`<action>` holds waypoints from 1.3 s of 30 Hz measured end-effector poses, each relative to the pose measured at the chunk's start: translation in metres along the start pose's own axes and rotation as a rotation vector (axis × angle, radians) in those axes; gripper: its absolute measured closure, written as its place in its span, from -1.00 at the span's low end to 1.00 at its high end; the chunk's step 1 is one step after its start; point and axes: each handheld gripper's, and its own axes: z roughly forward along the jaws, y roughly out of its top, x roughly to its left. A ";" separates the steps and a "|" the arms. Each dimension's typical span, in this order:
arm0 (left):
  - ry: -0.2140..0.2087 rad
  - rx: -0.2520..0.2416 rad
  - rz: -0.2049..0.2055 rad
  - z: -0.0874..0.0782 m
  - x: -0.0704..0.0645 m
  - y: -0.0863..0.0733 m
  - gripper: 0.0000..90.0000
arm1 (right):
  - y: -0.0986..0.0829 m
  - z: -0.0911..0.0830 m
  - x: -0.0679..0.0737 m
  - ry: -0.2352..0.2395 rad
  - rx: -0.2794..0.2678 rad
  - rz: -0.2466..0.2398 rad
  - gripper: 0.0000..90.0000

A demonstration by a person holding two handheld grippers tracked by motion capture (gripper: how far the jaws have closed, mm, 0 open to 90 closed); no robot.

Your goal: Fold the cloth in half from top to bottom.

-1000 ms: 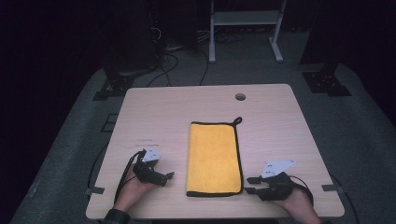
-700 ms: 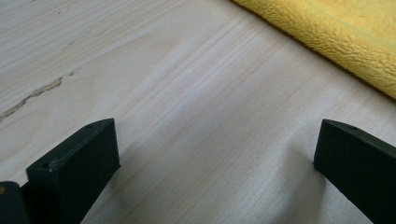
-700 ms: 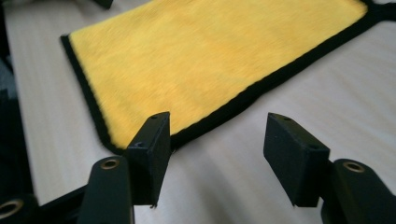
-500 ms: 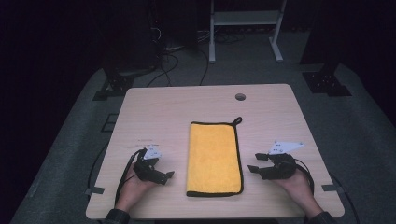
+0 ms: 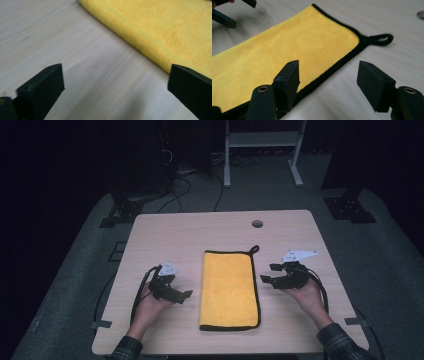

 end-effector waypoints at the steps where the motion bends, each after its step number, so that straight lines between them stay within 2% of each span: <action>1: 0.006 -0.007 0.008 0.001 0.001 0.004 -0.91 | 0.003 0.003 -0.003 0.008 0.008 0.005 -0.27; 3: 0.008 -0.016 0.013 0.003 0.005 0.014 -0.90 | 0.007 0.007 -0.006 -0.007 0.013 0.000 -0.27; 4: 0.001 -0.023 0.019 0.004 0.006 0.018 -0.88 | 0.009 0.008 -0.008 -0.014 -0.004 0.004 -0.27; 5: 0.000 -0.028 0.023 0.006 0.007 0.023 -0.85 | 0.012 0.011 -0.010 -0.007 0.006 0.011 -0.28; 7: -0.010 -0.033 0.033 0.010 0.010 0.031 -0.78 | 0.017 0.016 -0.013 -0.029 0.012 0.002 -0.27; 8: -0.010 -0.038 0.031 0.013 0.012 0.035 -0.73 | 0.019 0.019 -0.014 -0.033 0.001 0.001 -0.27; 10: -0.009 -0.048 0.030 0.021 0.015 0.042 -0.71 | 0.025 0.026 -0.018 -0.032 0.013 0.000 -0.27; 11: -0.010 -0.047 0.030 0.025 0.017 0.045 -0.70 | 0.027 0.029 -0.018 -0.046 0.006 -0.005 -0.26; 16: -0.015 -0.048 0.029 0.044 0.023 0.059 -0.64 | 0.039 0.047 -0.025 -0.036 0.015 -0.010 -0.24; 22: -0.003 -0.043 0.047 0.060 0.031 0.077 -0.45 | 0.048 0.072 -0.036 -0.042 0.023 0.004 -0.24; 25: 0.019 -0.039 0.062 0.067 0.035 0.084 -0.32 | 0.050 0.085 -0.040 -0.055 0.048 -0.012 -0.24; 28: 0.031 -0.027 0.053 0.076 0.040 0.089 -0.28 | 0.049 0.096 -0.044 -0.084 0.050 -0.024 -0.24; 32: 0.043 -0.006 0.043 0.088 0.046 0.092 -0.26 | 0.045 0.108 -0.051 -0.081 0.081 -0.002 -0.28; 36: 0.050 0.004 0.024 0.096 0.051 0.088 -0.21 | 0.042 0.117 -0.054 -0.081 0.103 -0.002 -0.28; 39: 0.059 0.036 0.023 0.102 0.054 0.085 -0.21 | 0.040 0.123 -0.056 -0.084 0.120 -0.002 -0.31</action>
